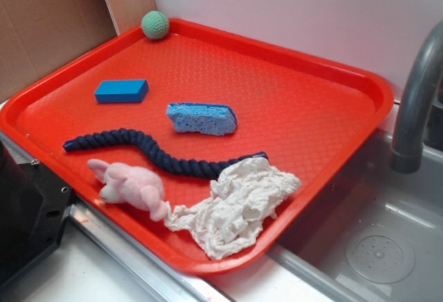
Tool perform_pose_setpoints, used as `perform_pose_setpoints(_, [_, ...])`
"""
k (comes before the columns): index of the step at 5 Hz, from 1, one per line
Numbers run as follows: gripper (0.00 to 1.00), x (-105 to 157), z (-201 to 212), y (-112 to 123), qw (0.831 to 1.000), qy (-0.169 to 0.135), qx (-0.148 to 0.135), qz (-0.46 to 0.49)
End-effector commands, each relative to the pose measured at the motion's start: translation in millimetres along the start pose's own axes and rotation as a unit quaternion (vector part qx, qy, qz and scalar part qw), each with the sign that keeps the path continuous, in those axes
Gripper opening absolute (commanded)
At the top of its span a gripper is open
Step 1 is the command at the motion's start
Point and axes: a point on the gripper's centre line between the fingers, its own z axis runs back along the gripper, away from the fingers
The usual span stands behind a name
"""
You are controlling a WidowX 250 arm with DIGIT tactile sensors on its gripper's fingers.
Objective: Grab the blue block.
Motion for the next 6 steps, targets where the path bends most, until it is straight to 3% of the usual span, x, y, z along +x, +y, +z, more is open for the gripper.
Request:
perform_pose_setpoints(1, [1.0,0,0,0,1.0,0.0,0.0,0.0])
perform_pose_setpoints(2, [1.0,27,-26,17,1.0,-0.006,0.006,-0.001])
perform_pose_setpoints(4, [1.0,64,-80,52,0.984,-0.004,-0.012,-0.175])
perform_pose_setpoints(5, [1.0,78,-117,80,0.976,-0.004,0.005,-0.218])
perform_pose_setpoints(6, [1.0,92,-154,87,0.961,-0.097,-0.02,-0.257])
